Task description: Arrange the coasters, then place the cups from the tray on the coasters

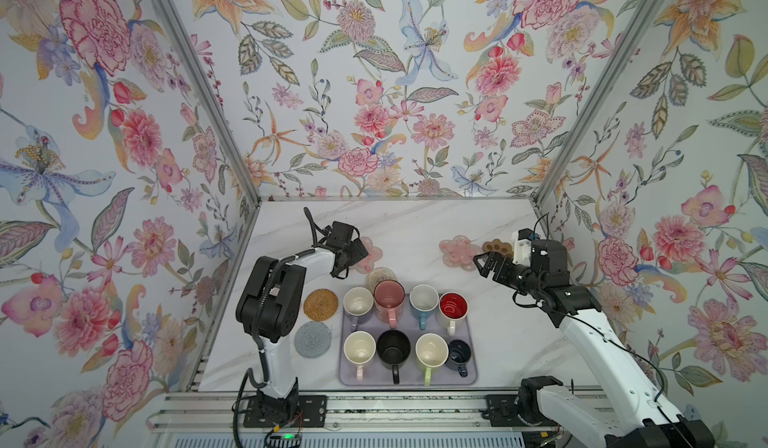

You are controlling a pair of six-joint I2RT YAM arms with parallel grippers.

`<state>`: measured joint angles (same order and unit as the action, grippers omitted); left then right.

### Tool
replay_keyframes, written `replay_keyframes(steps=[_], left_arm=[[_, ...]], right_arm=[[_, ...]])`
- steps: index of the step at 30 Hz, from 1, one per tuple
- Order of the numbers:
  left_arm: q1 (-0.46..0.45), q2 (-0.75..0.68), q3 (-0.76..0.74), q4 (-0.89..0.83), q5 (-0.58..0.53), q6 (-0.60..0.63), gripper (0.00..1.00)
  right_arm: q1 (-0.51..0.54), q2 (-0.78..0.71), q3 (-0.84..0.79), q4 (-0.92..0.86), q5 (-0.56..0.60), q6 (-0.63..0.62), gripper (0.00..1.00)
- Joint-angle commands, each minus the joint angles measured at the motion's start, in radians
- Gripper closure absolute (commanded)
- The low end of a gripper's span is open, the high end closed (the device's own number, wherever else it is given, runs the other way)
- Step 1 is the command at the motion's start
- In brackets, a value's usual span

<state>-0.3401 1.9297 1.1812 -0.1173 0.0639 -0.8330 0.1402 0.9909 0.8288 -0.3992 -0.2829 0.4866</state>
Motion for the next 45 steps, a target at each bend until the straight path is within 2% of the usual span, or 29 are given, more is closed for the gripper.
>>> replay_keyframes(steps=[1,12,24,45], left_arm=[[-0.016,0.051,0.050,-0.035,0.025,-0.008,0.01],[0.009,0.121,0.244,-0.203,-0.071,0.151,0.01],[0.022,0.215,0.389,-0.277,-0.064,0.208,0.01],[-0.015,0.264,0.406,-0.271,-0.026,0.192,0.01]], right_arm=[[-0.011,-0.019,-0.014,0.001,-0.019,0.008,0.01],[-0.043,-0.038,-0.017,-0.011,-0.040,0.005,0.01],[-0.054,-0.040,-0.013,-0.015,-0.049,0.008,0.01],[-0.077,-0.059,-0.028,-0.016,-0.061,0.003,0.01]])
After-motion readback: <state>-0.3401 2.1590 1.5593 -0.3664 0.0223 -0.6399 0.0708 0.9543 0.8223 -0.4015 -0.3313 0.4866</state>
